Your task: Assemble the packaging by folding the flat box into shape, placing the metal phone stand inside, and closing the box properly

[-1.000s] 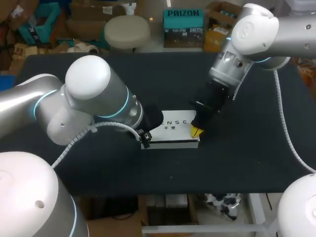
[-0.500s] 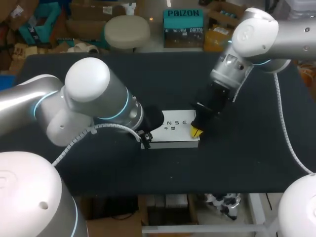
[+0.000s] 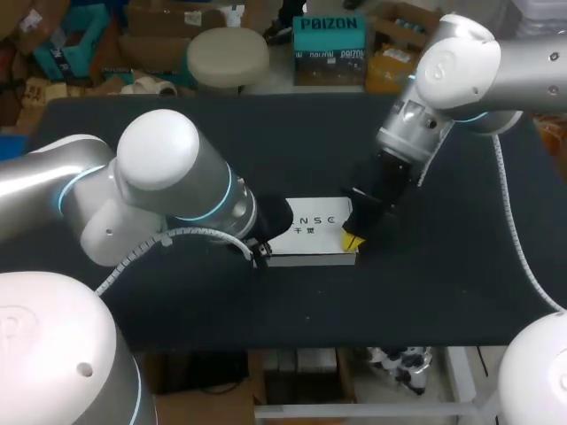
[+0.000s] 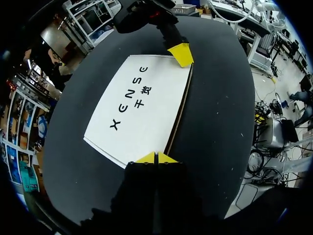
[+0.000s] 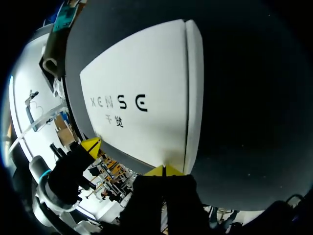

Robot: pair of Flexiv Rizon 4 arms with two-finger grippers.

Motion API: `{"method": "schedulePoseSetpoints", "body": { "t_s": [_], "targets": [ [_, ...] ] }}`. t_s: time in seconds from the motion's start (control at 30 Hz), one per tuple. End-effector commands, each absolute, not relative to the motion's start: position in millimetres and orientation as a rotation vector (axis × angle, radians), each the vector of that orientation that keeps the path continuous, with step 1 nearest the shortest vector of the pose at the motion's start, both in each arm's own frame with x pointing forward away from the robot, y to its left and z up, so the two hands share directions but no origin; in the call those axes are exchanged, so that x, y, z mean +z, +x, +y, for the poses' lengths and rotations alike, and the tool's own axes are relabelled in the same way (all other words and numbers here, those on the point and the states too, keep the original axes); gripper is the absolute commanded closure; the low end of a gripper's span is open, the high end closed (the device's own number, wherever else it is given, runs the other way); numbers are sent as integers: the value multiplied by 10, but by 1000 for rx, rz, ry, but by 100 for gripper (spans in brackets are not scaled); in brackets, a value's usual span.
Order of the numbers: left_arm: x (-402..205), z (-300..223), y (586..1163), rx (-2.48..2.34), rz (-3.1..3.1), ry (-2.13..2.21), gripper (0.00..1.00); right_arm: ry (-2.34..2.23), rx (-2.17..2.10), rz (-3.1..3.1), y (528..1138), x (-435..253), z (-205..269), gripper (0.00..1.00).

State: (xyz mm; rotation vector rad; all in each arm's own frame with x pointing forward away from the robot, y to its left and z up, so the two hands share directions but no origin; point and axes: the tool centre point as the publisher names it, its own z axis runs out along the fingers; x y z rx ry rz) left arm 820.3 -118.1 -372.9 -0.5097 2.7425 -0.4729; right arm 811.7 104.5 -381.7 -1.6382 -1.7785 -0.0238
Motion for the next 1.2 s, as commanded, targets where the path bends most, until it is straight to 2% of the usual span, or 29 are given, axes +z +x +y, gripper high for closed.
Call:
{"method": "schedulePoseSetpoints", "body": {
  "t_s": [0.03, 0.47, 0.5, 0.6, 0.63, 0.67, 1.2],
  "targets": [
    [-3778, -1197, 8242, -482, 2744, -511, 100, -1624, -4, -1769, 8180, -3874, 1040, 100],
    [-3374, -1340, 7932, -469, 2693, -556, 100, -1618, -171, -1832, 8198, -3457, 839, 99],
    [-3363, -1351, 7912, -465, 2693, -569, 81, -1604, -188, -1844, 8216, -3438, 819, 92],
    [-3321, -1380, 7843, -453, 2702, -628, 12, -1586, -248, -1888, 8266, -3382, 755, 56],
    [-3310, -1388, 7824, -451, 2706, -656, 0, -1584, -273, -1904, 8284, -3362, 726, 31],
    [-3297, -1391, 7802, -452, 2709, -675, 0, -1589, -301, -1919, 8302, -3344, 696, 0],
    [-3401, -1455, 7565, -295, 2674, -1234, 0, -1586, -729, -2115, 8486, -2921, 216, 0]
  ]
}}
